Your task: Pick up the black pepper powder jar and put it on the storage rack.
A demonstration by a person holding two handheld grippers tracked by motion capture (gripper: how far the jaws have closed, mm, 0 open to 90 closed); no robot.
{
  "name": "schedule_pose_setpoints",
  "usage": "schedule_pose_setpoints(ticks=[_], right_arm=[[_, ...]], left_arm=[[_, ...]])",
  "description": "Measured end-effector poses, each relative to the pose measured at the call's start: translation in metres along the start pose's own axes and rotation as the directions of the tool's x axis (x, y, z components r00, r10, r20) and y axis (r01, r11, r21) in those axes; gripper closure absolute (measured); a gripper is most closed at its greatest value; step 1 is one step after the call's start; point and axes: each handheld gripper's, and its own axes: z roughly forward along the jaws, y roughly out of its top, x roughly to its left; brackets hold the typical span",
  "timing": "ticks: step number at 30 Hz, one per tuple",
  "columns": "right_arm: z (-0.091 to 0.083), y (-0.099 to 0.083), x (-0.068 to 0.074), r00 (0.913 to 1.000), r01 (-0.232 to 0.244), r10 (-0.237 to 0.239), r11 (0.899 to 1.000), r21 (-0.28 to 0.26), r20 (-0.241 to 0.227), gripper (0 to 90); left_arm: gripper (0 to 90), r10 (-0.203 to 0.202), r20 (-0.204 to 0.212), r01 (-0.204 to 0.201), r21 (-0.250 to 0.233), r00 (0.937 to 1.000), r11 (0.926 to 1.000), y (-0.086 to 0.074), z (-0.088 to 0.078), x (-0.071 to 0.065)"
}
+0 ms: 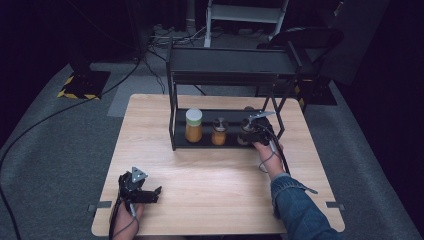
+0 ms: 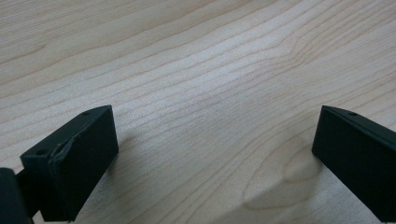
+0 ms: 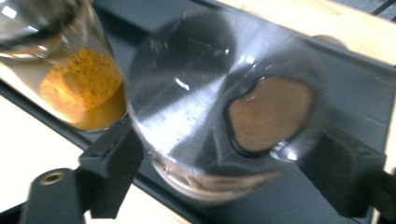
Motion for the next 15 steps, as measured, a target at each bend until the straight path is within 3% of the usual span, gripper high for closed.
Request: schedule_pose_setpoints(ticks=[8,15], right_arm=[[-0.04,-0.003,-0.008,0.9997,-0.002,0.001,0.999,-0.04,-0.023,7.0],[-0.072,-0.023,-0.01,0.9985,0.044,-0.047,0.996,-0.076,-0.029,3.9]], left_arm=[[0.4,-0.001,0.0,0.001,0.0,1.0,1.0,0.0,0.0,0.0],[0.4,0.0,0.0,0.0,0.0,1.0,1.0,0.0,0.0,0.0]])
